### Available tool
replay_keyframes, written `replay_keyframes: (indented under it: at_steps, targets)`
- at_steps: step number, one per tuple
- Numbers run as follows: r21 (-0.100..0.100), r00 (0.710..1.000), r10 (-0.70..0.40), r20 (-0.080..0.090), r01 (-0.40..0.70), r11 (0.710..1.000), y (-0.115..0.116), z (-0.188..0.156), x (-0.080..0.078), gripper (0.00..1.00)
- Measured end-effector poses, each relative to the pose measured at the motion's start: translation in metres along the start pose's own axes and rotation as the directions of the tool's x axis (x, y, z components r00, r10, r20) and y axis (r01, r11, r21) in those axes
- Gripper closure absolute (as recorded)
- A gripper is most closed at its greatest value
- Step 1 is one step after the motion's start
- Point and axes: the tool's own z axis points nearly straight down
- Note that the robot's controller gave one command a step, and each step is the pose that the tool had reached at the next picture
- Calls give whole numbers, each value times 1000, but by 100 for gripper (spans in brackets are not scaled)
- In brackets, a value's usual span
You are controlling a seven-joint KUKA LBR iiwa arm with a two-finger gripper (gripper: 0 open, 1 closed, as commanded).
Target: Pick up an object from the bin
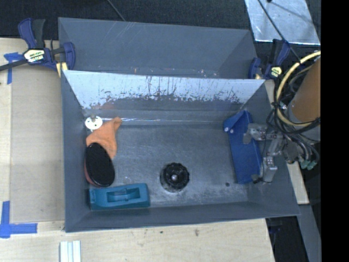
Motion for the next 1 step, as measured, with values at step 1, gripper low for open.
replay_keyframes:
  at_steps: [1]
  targets:
    - [2,1000,-3,9,3,1000,1,-4,-2,0]
